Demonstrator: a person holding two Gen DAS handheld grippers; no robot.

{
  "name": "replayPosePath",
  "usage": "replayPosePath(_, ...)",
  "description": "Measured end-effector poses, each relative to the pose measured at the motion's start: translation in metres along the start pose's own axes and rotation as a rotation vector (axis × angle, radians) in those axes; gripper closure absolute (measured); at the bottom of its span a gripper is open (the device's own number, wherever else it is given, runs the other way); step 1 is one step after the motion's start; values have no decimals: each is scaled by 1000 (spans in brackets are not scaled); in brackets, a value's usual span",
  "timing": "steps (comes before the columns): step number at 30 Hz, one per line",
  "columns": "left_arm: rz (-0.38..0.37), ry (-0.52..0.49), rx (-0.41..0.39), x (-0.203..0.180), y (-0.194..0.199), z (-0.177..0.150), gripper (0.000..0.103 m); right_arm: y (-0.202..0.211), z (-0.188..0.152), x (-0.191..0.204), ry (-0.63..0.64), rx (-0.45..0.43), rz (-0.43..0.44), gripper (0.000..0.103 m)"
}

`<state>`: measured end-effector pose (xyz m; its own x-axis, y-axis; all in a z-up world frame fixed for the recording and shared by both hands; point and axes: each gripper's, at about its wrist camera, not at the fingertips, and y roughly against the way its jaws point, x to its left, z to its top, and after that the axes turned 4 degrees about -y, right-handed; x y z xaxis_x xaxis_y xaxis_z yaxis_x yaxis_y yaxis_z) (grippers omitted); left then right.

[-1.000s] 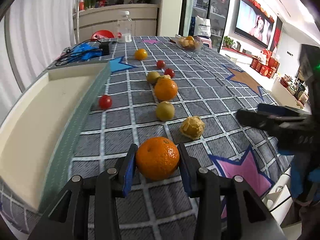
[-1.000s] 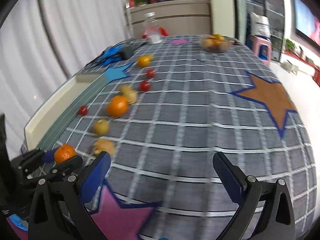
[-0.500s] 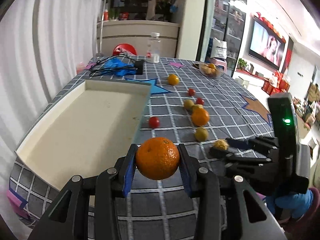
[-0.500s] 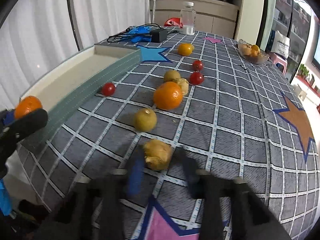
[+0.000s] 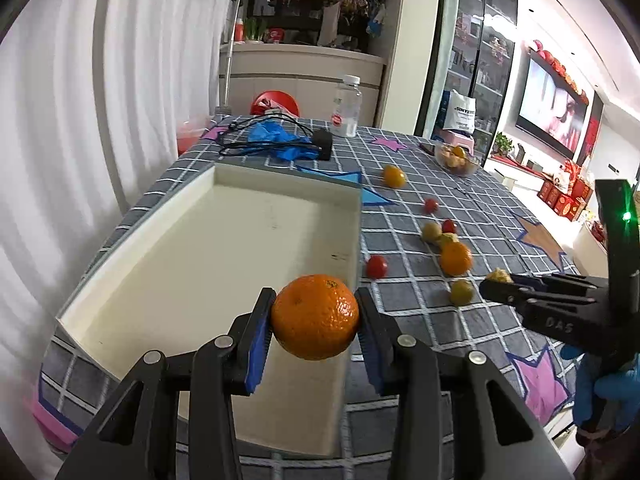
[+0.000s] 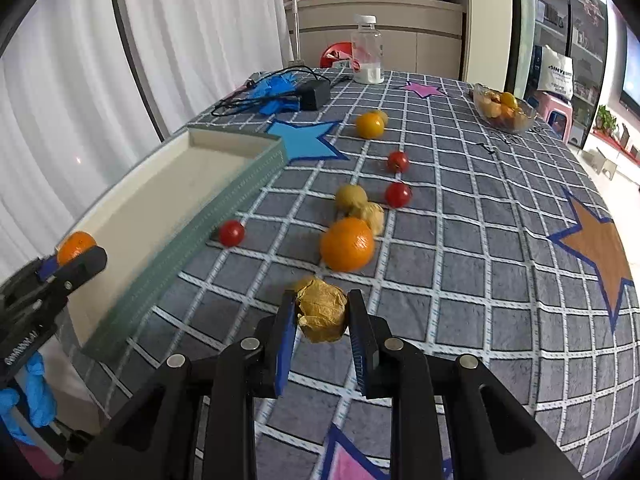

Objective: Organize fruits
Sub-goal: 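Grasp the wrinkled yellow fruit with the right gripper while left carries the orange over the white tray, then lower both held fruits into the white tray and open both grippers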

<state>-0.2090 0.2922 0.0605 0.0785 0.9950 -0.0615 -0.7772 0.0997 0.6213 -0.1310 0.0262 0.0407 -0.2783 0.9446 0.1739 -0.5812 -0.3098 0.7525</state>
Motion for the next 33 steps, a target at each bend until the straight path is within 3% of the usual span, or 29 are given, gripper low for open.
replayPosePath(16,78,2,11,47,-22,15,60,-21,36,63,77,33,94,77)
replayPosePath(26,136,7,64,74,-46,14,60,-49,57,116,140,73,171,77)
replayPosePath(33,156,33,110,91,-61,8,60,-72,58,140,178,107,178,76)
